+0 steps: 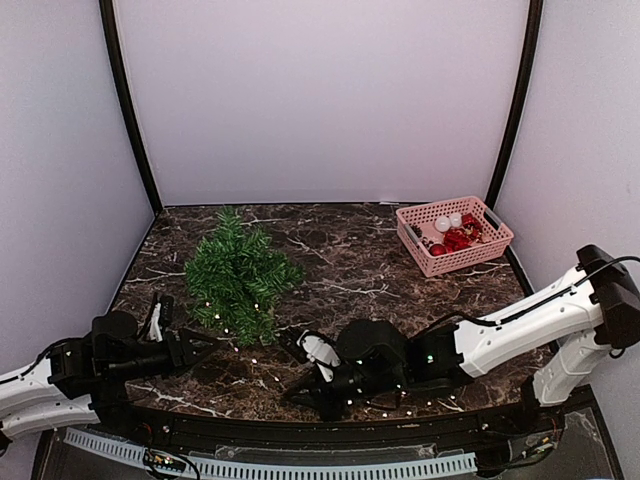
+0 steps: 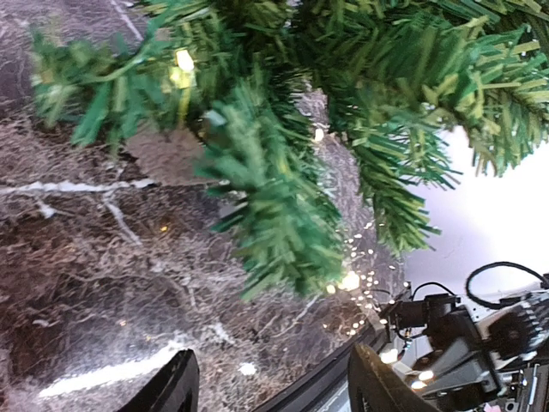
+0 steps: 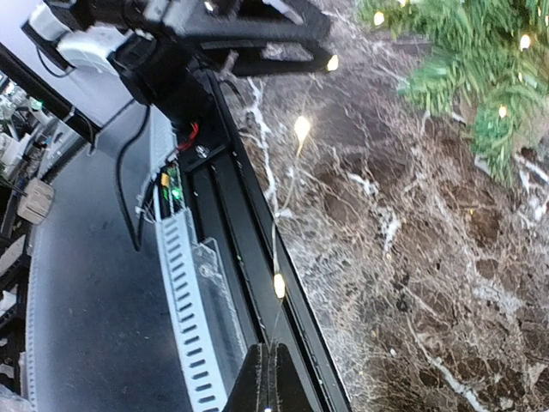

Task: Decorate the small christmas tree
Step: Wrap the side of the string light in the gap of the branches.

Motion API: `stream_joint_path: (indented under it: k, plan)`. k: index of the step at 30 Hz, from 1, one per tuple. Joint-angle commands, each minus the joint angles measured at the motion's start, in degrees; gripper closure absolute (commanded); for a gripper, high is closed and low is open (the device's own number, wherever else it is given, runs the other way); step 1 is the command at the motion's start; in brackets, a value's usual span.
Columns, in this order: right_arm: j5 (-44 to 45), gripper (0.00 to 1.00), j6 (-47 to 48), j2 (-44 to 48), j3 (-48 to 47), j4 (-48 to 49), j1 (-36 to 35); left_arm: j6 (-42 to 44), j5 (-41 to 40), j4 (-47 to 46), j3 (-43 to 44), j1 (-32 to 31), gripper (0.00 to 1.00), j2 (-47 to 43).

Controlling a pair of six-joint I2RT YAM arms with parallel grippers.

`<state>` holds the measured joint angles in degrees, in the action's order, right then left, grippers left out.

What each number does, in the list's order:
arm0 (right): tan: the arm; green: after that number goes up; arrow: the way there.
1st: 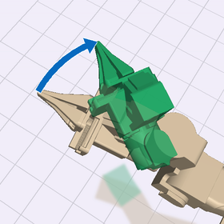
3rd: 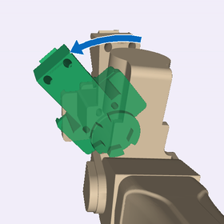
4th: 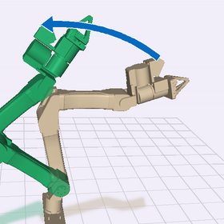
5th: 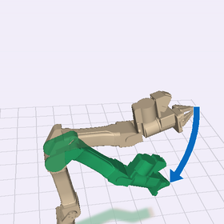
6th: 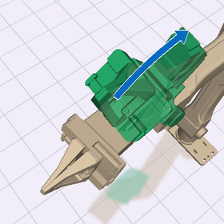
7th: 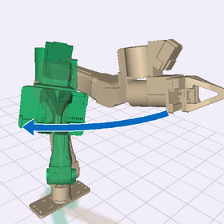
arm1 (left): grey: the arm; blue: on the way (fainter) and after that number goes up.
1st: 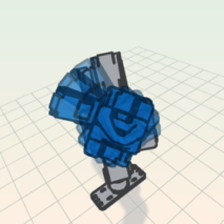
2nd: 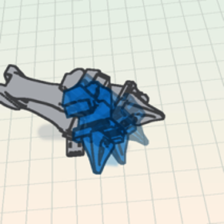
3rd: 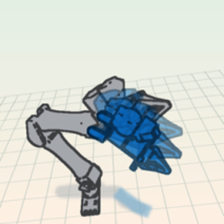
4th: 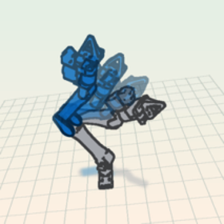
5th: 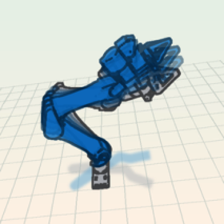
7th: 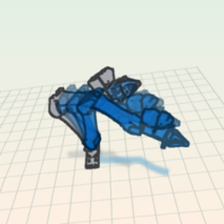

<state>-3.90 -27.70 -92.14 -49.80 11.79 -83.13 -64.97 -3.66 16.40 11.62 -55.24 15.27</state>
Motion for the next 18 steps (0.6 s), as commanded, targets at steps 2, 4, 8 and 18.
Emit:
stream_joint_path:
  k: [2, 4, 8, 18]
  plan:
    - [4.2, 1.0, -1.8, 2.7, -1.1, 1.7, 0.2, -0.1, -1.1, 5.9, 3.2, -0.1, 0.38, -3.8]
    - [8.6, 1.0, -3.4, 1.9, -3.0, -2.4, 0.6, 0.4, -0.7, 4.8, 3.8, -0.1, 0.38, -1.1]
    - [12.8, 1.0, -6.3, 1.7, -3.1, -4.6, 1.9, 1.8, -0.4, 0.8, 5.3, -0.1, 0.39, 4.7]
    - [18.0, 1.0, -10.4, 3.6, -0.1, -6.3, 3.5, 2.5, 1.0, -6.2, 4.6, 2.9, 0.48, 9.5]
